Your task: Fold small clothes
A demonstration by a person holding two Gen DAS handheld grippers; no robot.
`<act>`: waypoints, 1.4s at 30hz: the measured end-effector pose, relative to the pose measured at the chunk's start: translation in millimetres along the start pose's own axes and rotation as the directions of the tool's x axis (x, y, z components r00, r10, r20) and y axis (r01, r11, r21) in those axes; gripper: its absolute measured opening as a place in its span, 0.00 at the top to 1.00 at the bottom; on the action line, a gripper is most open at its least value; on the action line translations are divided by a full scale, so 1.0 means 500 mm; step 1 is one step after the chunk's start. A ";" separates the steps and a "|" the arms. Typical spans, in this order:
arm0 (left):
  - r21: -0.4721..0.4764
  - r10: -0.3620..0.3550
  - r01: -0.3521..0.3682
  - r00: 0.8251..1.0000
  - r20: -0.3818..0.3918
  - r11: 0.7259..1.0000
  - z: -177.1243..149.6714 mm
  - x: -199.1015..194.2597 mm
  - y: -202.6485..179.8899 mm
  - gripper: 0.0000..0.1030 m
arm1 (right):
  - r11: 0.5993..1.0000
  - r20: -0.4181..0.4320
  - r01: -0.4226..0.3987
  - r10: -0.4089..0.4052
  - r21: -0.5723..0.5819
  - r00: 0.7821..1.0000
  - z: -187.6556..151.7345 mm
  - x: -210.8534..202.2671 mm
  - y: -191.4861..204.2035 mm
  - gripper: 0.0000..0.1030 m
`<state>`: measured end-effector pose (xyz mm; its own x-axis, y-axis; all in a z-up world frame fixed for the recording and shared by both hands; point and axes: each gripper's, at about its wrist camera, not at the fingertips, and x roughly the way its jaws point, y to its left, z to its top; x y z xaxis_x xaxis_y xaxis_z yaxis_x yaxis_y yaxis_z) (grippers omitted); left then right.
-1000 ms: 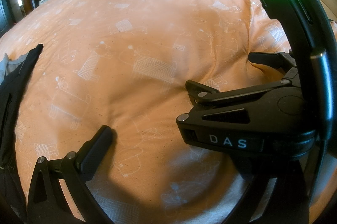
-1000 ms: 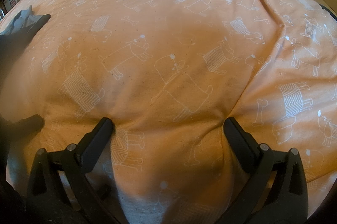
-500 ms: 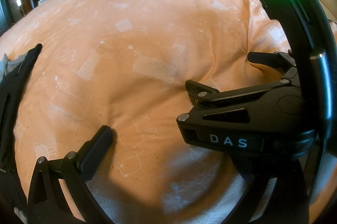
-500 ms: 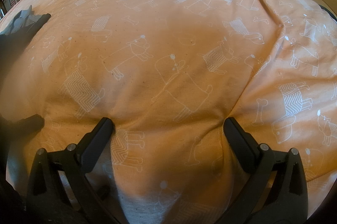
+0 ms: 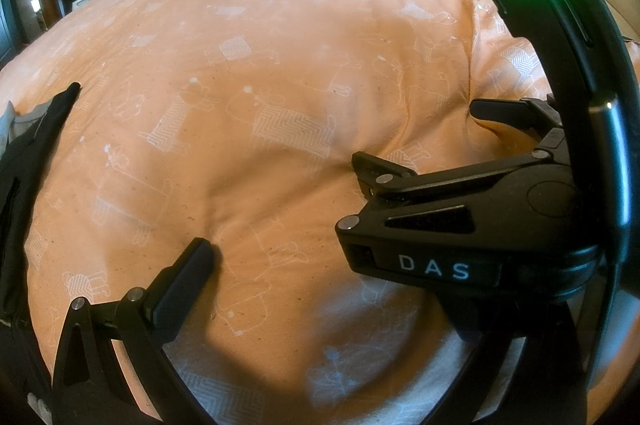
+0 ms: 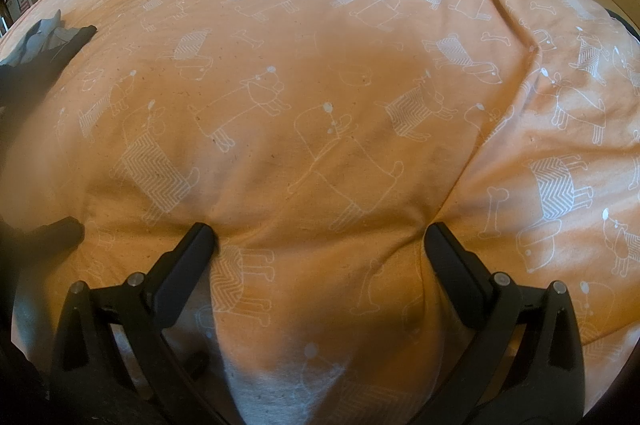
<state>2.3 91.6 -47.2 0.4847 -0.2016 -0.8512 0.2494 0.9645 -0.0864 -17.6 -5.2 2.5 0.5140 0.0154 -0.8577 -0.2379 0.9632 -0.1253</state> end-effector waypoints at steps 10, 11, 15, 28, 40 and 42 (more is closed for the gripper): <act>0.007 0.008 -0.008 0.999 0.031 1.000 0.000 0.002 -0.001 0.00 | 1.000 0.001 0.002 -0.002 -0.001 1.000 0.000 -0.001 0.000 0.00; 0.008 0.009 -0.009 0.999 0.031 1.000 0.000 0.001 -0.001 0.00 | 1.000 0.001 0.001 -0.001 -0.001 1.000 0.000 0.000 0.000 0.00; 0.008 0.009 -0.010 0.999 0.031 1.000 0.000 0.001 0.000 0.00 | 1.000 -0.001 -0.001 0.001 0.000 1.000 -0.001 0.000 0.000 0.00; 0.005 0.011 -0.012 1.000 0.028 1.000 -0.001 0.005 -0.004 0.00 | 1.000 -0.004 -0.003 0.003 0.001 1.000 -0.001 -0.001 0.001 0.00; 0.005 0.012 -0.012 1.000 0.028 1.000 -0.001 0.005 -0.004 0.00 | 1.000 -0.004 -0.004 0.004 0.002 1.000 -0.002 -0.001 -0.001 0.00; 0.006 0.012 -0.012 1.000 0.028 1.000 -0.001 0.005 -0.004 0.00 | 1.000 -0.004 -0.004 0.004 0.002 1.000 -0.001 -0.001 0.000 0.00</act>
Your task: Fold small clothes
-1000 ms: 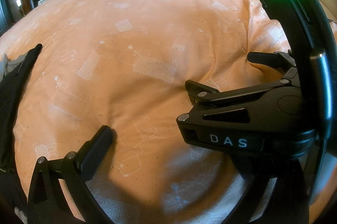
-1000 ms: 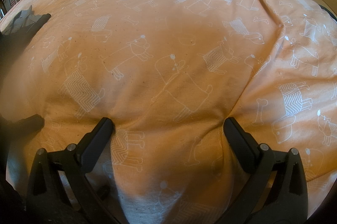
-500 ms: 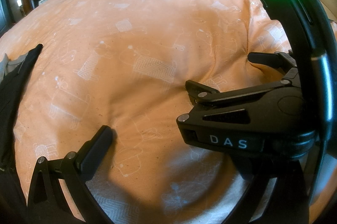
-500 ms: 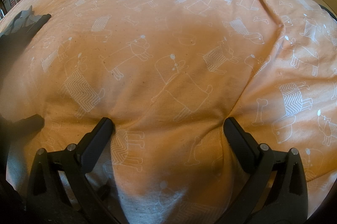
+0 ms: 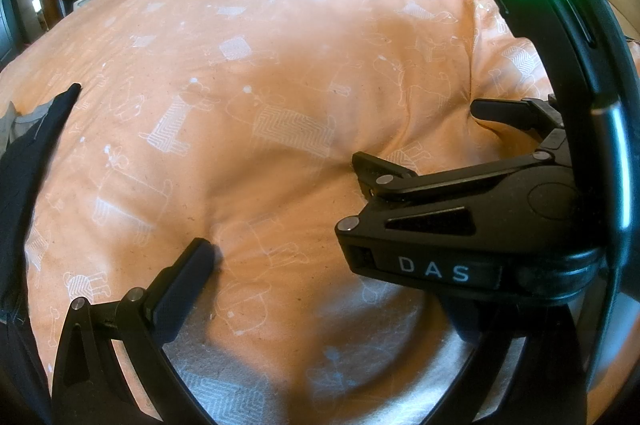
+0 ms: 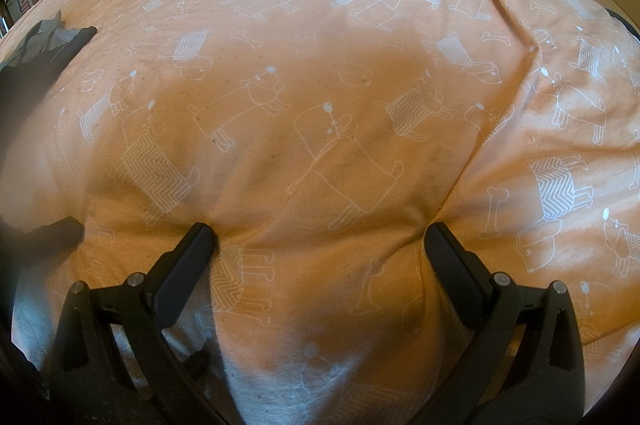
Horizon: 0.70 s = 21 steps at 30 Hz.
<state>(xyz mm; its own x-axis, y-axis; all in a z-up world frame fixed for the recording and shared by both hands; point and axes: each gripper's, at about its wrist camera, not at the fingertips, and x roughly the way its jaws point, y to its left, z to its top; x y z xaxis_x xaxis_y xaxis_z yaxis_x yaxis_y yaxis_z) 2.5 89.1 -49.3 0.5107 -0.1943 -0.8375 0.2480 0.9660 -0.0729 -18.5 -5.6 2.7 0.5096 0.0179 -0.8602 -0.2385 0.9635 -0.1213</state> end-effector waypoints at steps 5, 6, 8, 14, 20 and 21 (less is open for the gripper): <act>0.000 0.000 0.000 1.000 0.000 1.000 0.000 0.000 0.000 0.00 | 1.000 0.000 -0.001 0.001 0.000 1.000 -0.001 0.001 -0.001 0.00; 0.000 0.000 0.000 1.000 0.000 1.000 0.000 -0.001 0.000 0.00 | 1.000 0.000 0.000 0.000 0.000 1.000 -0.001 0.001 -0.001 0.00; 0.000 0.000 0.000 1.000 0.000 1.000 0.000 -0.001 0.000 0.00 | 1.000 0.000 0.000 0.000 0.000 1.000 0.000 0.000 0.000 0.00; -0.001 -0.001 0.001 1.000 0.000 1.000 0.000 0.000 0.000 0.00 | 1.000 0.000 -0.001 0.001 0.000 1.000 -0.001 0.000 -0.001 0.00; -0.001 -0.001 0.001 1.000 0.000 1.000 0.000 0.000 0.001 0.00 | 1.000 -0.006 -0.008 0.008 0.004 1.000 0.001 0.002 -0.002 0.00; -0.001 -0.001 0.001 1.000 0.000 1.000 0.000 0.000 0.000 0.00 | 1.000 -0.008 -0.009 0.009 0.004 1.000 0.001 0.002 -0.002 0.00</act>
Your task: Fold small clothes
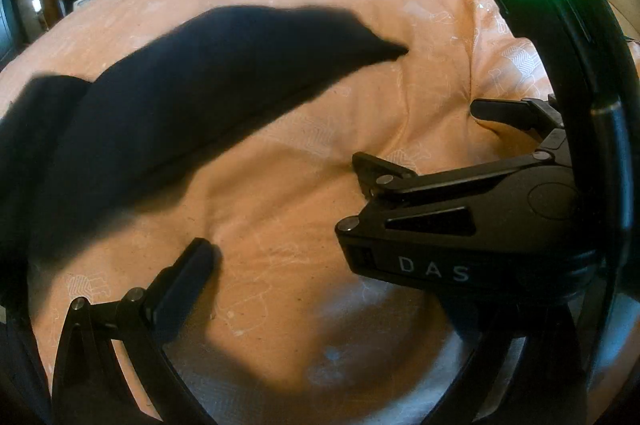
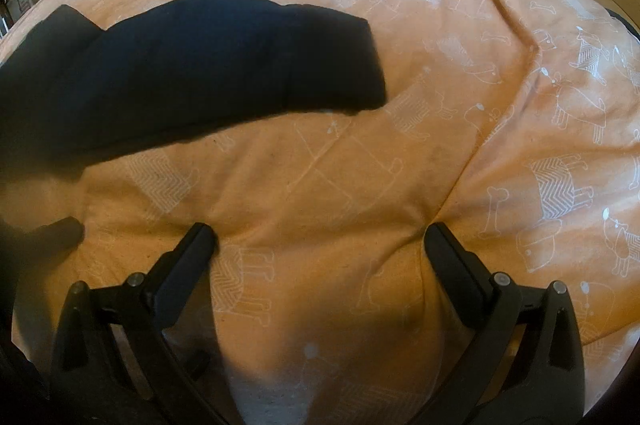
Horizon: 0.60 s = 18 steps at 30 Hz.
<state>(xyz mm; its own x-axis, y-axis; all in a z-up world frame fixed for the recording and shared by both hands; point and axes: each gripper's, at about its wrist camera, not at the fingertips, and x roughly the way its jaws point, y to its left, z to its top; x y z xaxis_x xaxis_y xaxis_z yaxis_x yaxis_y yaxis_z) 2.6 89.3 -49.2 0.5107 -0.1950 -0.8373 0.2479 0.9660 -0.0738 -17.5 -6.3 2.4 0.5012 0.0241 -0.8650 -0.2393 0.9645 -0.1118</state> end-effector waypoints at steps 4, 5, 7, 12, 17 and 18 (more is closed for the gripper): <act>0.001 0.001 -0.001 1.000 -0.016 1.000 0.002 -0.003 -0.001 0.00 | 1.000 0.000 0.000 0.000 0.000 1.000 0.000 0.000 0.000 0.00; 0.000 0.001 -0.001 1.000 -0.016 1.000 0.002 -0.003 -0.001 0.00 | 1.000 0.000 0.000 0.000 0.000 1.000 0.000 0.000 0.000 0.00; 0.000 0.000 0.000 1.000 -0.016 1.000 0.002 -0.003 -0.001 0.00 | 1.000 0.000 0.000 0.000 0.000 1.000 0.000 0.000 0.000 0.00; -0.001 -0.001 0.001 1.000 -0.015 1.000 0.002 -0.003 -0.001 0.00 | 1.000 0.000 0.000 0.000 0.000 1.000 0.000 0.000 0.000 0.00; -0.001 -0.001 0.001 1.000 -0.015 1.000 0.002 -0.003 0.000 0.00 | 1.000 0.001 -0.001 0.001 0.000 1.000 0.000 0.000 0.000 0.00; -0.001 -0.001 0.001 1.000 -0.015 1.000 0.002 -0.003 0.000 0.00 | 1.000 0.001 -0.003 0.003 0.001 1.000 0.000 0.000 0.000 0.00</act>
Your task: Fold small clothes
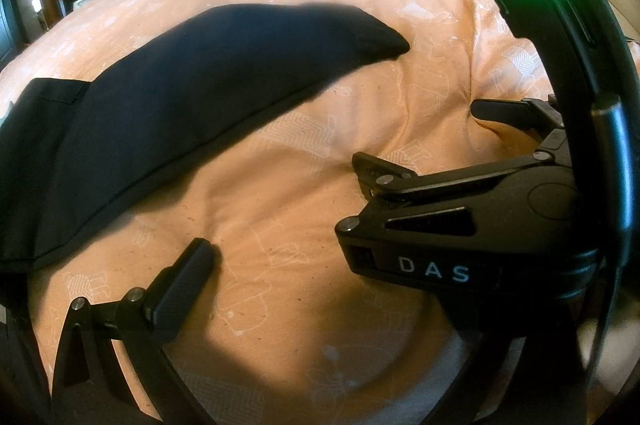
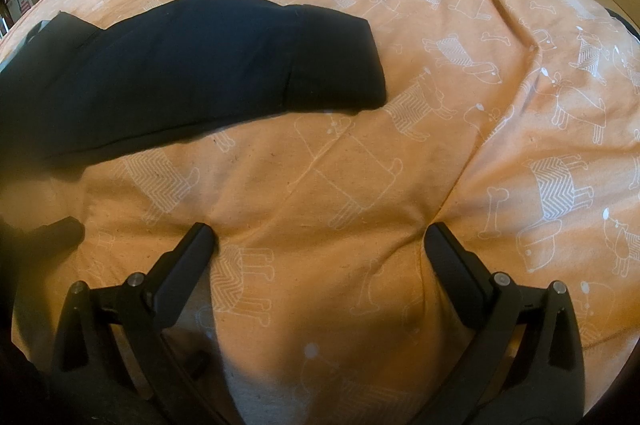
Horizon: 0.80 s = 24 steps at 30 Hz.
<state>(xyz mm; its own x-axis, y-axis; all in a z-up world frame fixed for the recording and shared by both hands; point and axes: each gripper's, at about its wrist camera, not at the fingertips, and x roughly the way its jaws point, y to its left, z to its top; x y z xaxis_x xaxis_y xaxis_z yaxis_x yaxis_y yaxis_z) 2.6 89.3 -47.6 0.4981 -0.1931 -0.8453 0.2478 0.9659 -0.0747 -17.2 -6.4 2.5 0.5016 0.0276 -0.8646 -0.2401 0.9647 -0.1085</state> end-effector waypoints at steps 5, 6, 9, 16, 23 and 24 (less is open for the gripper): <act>-0.014 0.003 -0.003 1.000 -0.001 1.000 0.002 0.005 0.002 0.00 | 1.000 -0.018 -0.001 0.001 -0.009 1.000 0.010 0.005 0.002 0.00; -0.014 0.005 -0.005 1.000 -0.010 1.000 0.005 0.009 0.001 0.00 | 1.000 -0.021 -0.003 0.002 -0.015 1.000 0.013 0.007 0.003 0.00; -0.004 0.049 -0.049 0.999 -0.018 0.999 0.013 0.011 -0.010 0.00 | 1.000 -0.020 -0.005 0.004 -0.024 1.000 0.021 0.007 0.003 0.00; -0.022 0.018 -0.018 1.000 0.002 1.000 0.005 0.001 0.001 0.00 | 0.999 -0.059 -0.029 0.027 -0.041 0.998 0.042 0.011 0.010 0.00; -0.019 0.014 -0.014 0.999 0.031 1.000 0.007 0.002 -0.004 0.00 | 0.994 0.048 -0.098 0.095 0.057 0.994 0.080 -0.036 -0.033 0.00; -0.004 0.030 -0.030 0.999 0.033 1.000 0.008 0.004 -0.013 0.00 | 0.992 0.081 -0.101 0.095 0.074 0.992 0.085 -0.048 -0.041 0.00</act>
<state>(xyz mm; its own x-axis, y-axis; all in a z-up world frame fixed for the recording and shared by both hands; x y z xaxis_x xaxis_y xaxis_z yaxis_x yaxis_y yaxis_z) 5.4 82.0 -46.6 0.5325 -0.1692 -0.8294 0.2295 0.9720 -0.0510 11.0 -15.5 46.5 0.5422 0.1402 -0.8284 -0.2272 0.9737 0.0161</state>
